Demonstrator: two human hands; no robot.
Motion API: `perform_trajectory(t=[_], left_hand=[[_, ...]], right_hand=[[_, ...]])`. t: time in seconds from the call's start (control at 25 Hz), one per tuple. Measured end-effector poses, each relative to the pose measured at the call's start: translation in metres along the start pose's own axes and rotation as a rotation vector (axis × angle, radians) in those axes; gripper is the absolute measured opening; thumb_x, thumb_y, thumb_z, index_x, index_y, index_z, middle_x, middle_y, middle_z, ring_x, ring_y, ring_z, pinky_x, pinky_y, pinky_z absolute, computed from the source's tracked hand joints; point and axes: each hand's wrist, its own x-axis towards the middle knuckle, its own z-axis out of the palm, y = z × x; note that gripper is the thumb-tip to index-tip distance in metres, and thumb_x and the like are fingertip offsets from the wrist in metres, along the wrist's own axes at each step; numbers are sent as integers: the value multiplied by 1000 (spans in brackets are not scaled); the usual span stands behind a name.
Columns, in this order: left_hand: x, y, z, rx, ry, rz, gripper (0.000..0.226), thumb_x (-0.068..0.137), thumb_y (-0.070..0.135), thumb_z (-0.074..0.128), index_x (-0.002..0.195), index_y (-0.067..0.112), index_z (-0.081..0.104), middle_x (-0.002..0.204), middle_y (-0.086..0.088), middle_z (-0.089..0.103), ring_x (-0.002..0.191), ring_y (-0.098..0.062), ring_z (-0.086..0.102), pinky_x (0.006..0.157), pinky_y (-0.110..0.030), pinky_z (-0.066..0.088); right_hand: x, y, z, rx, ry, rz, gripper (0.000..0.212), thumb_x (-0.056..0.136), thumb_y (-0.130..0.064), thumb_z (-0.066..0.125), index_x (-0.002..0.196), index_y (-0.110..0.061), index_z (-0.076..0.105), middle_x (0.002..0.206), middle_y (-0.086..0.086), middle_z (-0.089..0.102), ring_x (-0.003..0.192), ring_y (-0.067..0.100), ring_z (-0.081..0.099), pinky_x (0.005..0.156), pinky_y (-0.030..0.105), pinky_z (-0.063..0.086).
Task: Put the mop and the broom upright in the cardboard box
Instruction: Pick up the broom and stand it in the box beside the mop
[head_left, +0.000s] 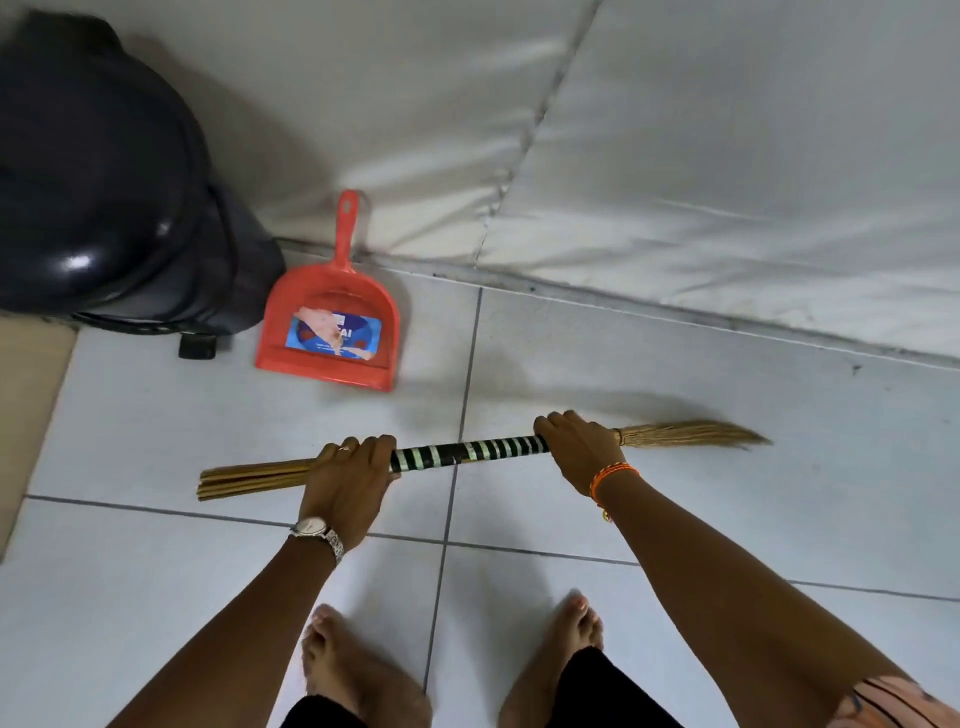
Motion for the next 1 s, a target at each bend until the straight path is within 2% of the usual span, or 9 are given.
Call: perform_trajectory(t=[0.2,0.4,0.52,0.6,0.68,0.8,0.84,0.92,1.0], left_hand=[[-35,-1,-212,128,233,109,37,89,51,49,100,17,55,81,-1,64,76,-27,60,74,-39,43],[-82,5,-433,197,422,63,34,98,39,28,99,18,54,90,-4,68,86,-30,60,100,-43,37],[-126,17,-547,203,574,-73,43,96,48,29,116,20,54,128,-9,62,130,-34,48,121,-49,12],[-154,16,-605,113,683,-296,70,90,63,35,146,23,36,162,-8,24,152,-35,10,122,-51,-6],[-174,11,-649,-92,800,-512,94,83,73,39,156,22,9,165,-10,-7,152,-35,-12,121,-48,-15],[-203,-5,-692,-615,1010,-619,113,78,67,58,155,19,-8,164,-13,-11,152,-24,-13,122,-39,-7],[-210,-13,-702,-874,1053,-570,112,79,60,63,154,21,-10,164,-8,-5,152,-19,-5,122,-37,0],[-228,-34,-719,-1386,1047,-451,94,86,41,65,154,27,2,152,-2,34,143,-14,32,122,-42,20],[-250,-66,-729,-1535,1033,-396,59,92,28,59,144,21,32,122,0,67,120,-14,60,115,-49,38]], right_hand=[[-100,4,-157,64,14,-6,31,95,-7,57,120,-23,49,107,1,58,99,24,60,59,38,45],[-200,-2,-328,166,141,-22,30,95,-9,57,120,-24,52,109,1,57,100,25,60,63,37,45],[-264,-12,-419,249,196,-40,33,94,-6,55,121,-24,53,111,2,58,102,26,59,67,37,46],[-294,-25,-464,305,218,-70,35,92,-3,55,120,-24,55,110,3,59,101,26,61,72,38,50],[-311,-45,-497,355,262,-95,32,90,-2,56,115,-22,56,108,3,61,98,27,63,75,39,52],[-324,-97,-536,412,312,-148,24,91,-5,59,111,-18,56,107,6,63,96,31,63,79,42,55],[-325,-118,-546,440,329,-175,24,90,-4,60,111,-17,56,107,8,64,97,32,64,79,41,54],[-324,-166,-560,473,362,-224,26,90,-3,60,113,-15,57,109,11,65,100,34,64,77,36,49],[-321,-216,-569,508,384,-256,25,92,-4,59,115,-15,59,111,12,67,102,35,65,78,34,48]])
